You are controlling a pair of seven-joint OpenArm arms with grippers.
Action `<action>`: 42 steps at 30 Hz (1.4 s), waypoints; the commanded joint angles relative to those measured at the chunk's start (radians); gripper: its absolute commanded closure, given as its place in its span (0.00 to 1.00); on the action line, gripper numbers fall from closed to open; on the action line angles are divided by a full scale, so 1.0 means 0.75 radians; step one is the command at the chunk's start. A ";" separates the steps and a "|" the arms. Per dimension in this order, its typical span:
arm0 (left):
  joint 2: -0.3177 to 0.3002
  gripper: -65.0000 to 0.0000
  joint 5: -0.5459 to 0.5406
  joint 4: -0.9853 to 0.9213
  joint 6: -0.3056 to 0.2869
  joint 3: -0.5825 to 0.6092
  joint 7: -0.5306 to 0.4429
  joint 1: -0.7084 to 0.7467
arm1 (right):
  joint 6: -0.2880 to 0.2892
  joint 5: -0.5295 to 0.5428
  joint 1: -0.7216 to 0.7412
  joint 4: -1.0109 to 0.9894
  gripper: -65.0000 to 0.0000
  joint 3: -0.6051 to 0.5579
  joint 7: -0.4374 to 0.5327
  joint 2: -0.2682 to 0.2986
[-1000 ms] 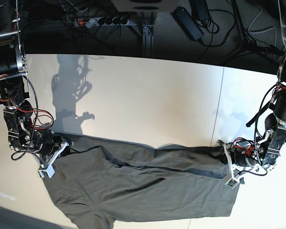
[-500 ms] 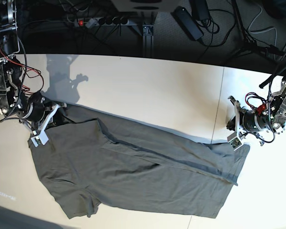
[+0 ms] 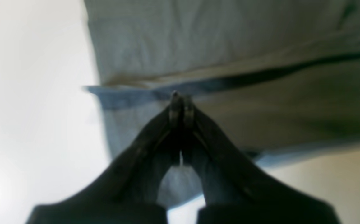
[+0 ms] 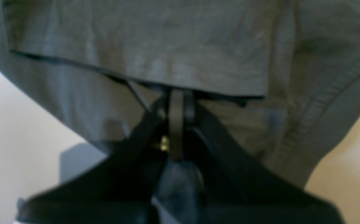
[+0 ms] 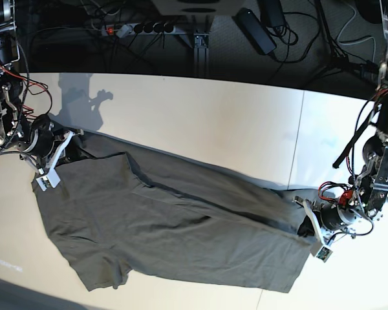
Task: Fold the T-shirt properly
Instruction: 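Drag the folded shirt back toward the robot with both grippers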
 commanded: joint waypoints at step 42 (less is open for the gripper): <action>-0.249 1.00 0.368 0.639 0.117 -0.021 -0.063 0.837 | 0.000 0.044 -0.415 0.218 1.00 0.158 -0.101 0.263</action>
